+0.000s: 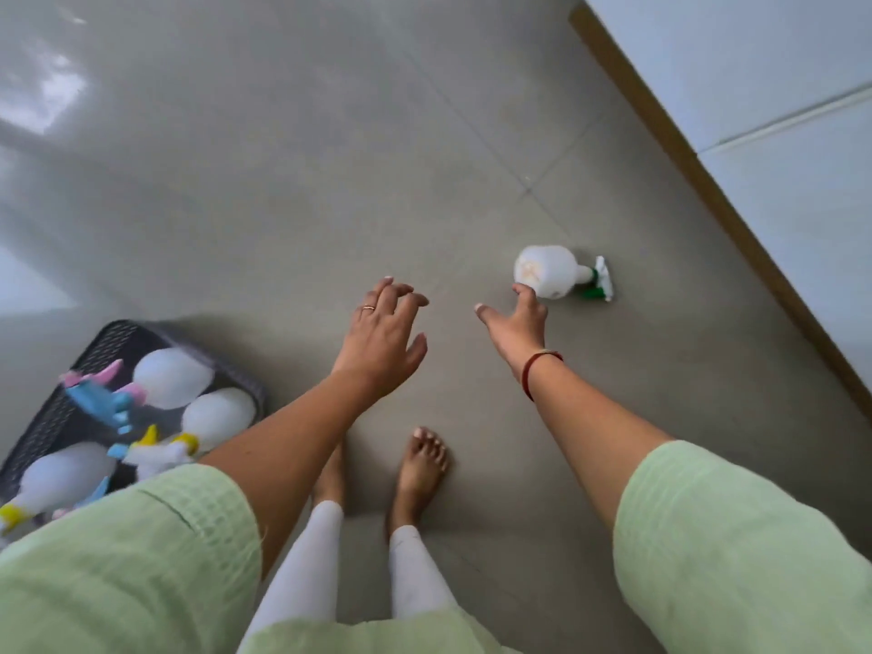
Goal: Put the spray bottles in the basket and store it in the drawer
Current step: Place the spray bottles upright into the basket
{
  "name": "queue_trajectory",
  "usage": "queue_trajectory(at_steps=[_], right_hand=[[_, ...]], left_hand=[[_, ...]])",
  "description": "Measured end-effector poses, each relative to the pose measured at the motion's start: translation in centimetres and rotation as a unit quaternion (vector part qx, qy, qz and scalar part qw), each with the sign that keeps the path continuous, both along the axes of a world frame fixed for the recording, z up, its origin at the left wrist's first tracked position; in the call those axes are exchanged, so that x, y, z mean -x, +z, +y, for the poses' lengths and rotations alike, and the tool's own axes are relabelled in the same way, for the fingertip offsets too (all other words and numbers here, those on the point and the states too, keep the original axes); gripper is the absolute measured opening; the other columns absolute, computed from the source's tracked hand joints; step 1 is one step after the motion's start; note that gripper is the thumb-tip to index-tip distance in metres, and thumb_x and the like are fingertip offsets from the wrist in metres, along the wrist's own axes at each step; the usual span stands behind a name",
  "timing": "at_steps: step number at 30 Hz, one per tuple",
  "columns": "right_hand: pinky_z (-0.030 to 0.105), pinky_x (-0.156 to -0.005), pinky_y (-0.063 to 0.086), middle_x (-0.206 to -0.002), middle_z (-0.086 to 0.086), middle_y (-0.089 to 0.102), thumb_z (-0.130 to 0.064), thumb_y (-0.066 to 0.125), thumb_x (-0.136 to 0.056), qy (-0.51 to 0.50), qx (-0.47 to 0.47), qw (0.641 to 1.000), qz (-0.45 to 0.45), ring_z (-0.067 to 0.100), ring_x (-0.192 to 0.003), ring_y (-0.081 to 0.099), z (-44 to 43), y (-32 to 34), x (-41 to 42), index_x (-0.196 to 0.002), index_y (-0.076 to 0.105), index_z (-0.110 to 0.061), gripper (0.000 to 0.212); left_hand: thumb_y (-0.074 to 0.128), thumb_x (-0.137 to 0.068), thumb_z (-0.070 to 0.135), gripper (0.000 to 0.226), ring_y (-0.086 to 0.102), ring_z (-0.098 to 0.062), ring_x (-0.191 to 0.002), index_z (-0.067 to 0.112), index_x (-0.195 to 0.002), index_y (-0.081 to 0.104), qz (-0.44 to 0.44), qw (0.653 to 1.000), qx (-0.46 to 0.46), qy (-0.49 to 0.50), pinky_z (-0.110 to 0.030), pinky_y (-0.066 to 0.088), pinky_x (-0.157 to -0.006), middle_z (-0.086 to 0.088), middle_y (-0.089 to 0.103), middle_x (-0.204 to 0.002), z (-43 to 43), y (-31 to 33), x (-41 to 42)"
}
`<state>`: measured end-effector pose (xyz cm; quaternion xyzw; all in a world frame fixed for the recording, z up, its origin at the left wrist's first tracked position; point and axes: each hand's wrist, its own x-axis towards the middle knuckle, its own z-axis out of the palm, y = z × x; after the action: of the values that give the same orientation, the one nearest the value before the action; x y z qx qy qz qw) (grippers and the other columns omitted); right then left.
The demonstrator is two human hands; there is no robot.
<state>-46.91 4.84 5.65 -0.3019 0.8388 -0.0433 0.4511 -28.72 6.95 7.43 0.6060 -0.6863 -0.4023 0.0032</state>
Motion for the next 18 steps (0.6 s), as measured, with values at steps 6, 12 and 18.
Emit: queue_trajectory(at_steps=[6,12,18], right_hand=[[0.049,-0.103,0.039,-0.133,0.011,0.038,-0.053,0.070,-0.071,0.003,-0.013,0.996,0.086,0.036,-0.119,0.049,-1.2,-3.8,9.9,-0.130,0.041,-0.021,0.073],[0.045,-0.105,0.034,-0.151,0.004,0.024,-0.061,0.075,-0.061,0.100,-0.031,0.988,0.113,0.028,-0.136,0.035,-4.7,-9.3,12.7,-0.144,0.023,-0.024,0.105],[0.044,-0.098,0.041,-0.144,0.006,0.033,-0.053,0.077,-0.063,0.047,0.027,0.990,0.127,0.032,-0.126,0.046,-6.1,-12.8,11.0,-0.142,0.024,-0.021,0.100]], left_hand=[[0.054,-0.088,0.021,0.034,0.030,-0.029,-0.138,0.016,-0.121,0.056,0.019,0.996,-0.003,-0.090,-0.042,0.032,-0.110,-0.007,0.051,-0.130,-1.3,-4.2,5.0],[0.057,-0.086,0.021,0.028,0.039,-0.027,-0.127,0.017,-0.114,0.061,0.014,0.995,0.004,-0.095,-0.038,0.035,-0.103,-0.006,0.054,-0.124,-0.9,-9.3,5.1],[0.057,-0.086,0.018,0.025,0.042,-0.028,-0.121,0.016,-0.111,0.062,0.000,0.997,-0.026,-0.067,-0.037,0.038,-0.097,-0.006,0.055,-0.121,1.3,-12.4,2.7]])
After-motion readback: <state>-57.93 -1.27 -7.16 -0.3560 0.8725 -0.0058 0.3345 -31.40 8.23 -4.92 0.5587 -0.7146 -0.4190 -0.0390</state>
